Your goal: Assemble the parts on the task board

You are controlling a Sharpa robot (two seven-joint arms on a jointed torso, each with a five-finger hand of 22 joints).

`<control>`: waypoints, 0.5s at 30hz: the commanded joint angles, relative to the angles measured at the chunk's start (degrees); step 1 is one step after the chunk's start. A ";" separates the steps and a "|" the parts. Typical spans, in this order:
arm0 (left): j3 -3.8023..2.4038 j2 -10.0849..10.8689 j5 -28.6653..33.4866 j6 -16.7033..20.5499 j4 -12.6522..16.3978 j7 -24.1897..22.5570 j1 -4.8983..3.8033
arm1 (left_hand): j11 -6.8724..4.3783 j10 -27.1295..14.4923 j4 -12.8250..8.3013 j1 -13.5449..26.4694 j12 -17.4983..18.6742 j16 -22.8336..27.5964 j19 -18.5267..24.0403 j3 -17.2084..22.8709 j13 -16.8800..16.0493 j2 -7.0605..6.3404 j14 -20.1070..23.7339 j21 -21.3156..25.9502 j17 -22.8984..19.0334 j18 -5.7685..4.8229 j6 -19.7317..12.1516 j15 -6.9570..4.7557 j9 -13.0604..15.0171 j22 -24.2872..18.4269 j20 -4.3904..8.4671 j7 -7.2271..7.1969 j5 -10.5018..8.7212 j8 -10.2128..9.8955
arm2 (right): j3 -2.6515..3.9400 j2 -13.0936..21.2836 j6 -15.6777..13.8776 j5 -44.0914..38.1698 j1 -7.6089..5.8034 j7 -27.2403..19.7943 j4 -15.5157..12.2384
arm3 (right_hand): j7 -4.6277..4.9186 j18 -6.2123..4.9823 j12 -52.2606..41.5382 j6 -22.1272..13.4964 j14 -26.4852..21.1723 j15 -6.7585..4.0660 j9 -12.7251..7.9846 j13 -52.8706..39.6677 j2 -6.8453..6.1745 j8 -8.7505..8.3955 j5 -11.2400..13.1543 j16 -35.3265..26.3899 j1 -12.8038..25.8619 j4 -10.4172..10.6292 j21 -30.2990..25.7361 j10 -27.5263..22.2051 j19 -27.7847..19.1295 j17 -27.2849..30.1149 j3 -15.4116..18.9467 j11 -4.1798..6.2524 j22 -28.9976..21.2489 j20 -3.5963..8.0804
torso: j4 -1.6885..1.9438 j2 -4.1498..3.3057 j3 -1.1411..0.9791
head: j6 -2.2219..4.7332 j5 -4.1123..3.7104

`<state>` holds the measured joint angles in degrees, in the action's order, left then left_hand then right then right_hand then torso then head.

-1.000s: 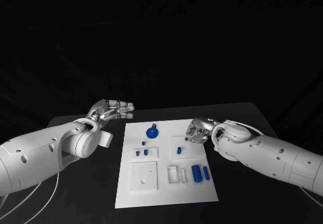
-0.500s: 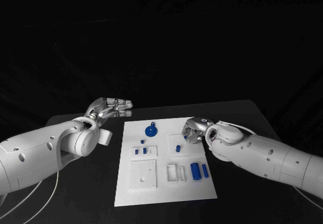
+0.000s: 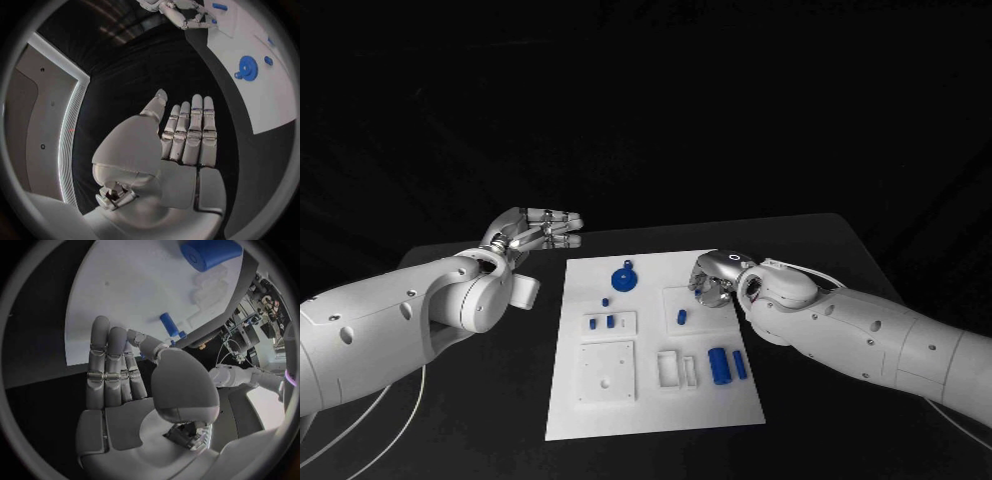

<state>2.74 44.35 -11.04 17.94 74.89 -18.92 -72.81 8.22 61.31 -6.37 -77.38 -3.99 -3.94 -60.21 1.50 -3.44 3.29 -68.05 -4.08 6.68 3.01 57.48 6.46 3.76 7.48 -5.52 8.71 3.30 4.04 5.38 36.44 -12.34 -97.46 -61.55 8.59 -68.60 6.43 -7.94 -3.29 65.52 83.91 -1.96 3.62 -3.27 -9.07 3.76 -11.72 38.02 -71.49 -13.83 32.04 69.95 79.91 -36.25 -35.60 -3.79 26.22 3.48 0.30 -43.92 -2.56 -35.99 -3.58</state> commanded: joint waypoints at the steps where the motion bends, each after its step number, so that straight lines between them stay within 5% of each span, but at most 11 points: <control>1: -0.07 0.03 0.44 -0.30 0.05 -0.14 -0.09 | -0.03 -0.44 0.09 0.07 0.06 0.11 -0.46 -0.24 0.02 0.08 0.38 -0.21 0.03 -0.24 -0.39 -0.01 0.07 -0.09 0.10 0.00 0.12 -0.09 | -0.22 -0.10 1.64 -1.28 0.27 0.37 0.03 | -0.12 -1.06 -0.04 0.76 0.03 -0.51 0.09 -0.13 0.84 -0.13 -0.25 0.50 -0.04 -0.03 0.40 0.78 -0.28 -0.19 -0.44 0.11 0.60 0.11 | -0.06 -0.01 -0.05 | -0.05 0.03; 15: -0.06 0.12 0.44 -0.99 0.10 0.39 -0.09 | -0.02 -0.51 0.09 0.10 0.02 0.11 -0.45 -0.24 0.01 0.13 0.46 -0.21 0.02 -0.23 -0.43 0.02 0.08 -0.38 0.07 0.02 0.12 -0.04 | -0.54 -0.04 1.62 -4.93 0.32 2.85 0.37 | -0.41 -0.91 -0.04 2.02 -0.51 -0.75 0.09 -0.14 0.88 -0.16 -0.37 1.47 -0.19 -0.75 0.89 2.03 -1.25 -0.02 -1.74 0.42 3.93 0.41 | -0.05 0.00 -0.06 | -0.16 -0.08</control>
<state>2.74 44.46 -10.98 17.75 74.88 -18.47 -72.81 8.31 61.21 -6.37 -77.39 -3.99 -3.94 -60.21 1.50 -3.44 3.28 -68.05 -4.07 6.67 3.02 57.40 6.46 3.75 7.09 -5.52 8.78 3.31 4.04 5.15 36.29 -12.37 -99.92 -61.62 9.74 -68.54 6.05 -8.35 -3.08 67.10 83.39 -2.48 3.63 -3.40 -8.59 3.76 -11.98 39.33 -71.51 -14.62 32.73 71.61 79.10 -36.34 -37.02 -3.36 30.02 3.88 0.24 -43.92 -2.62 -36.12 -3.63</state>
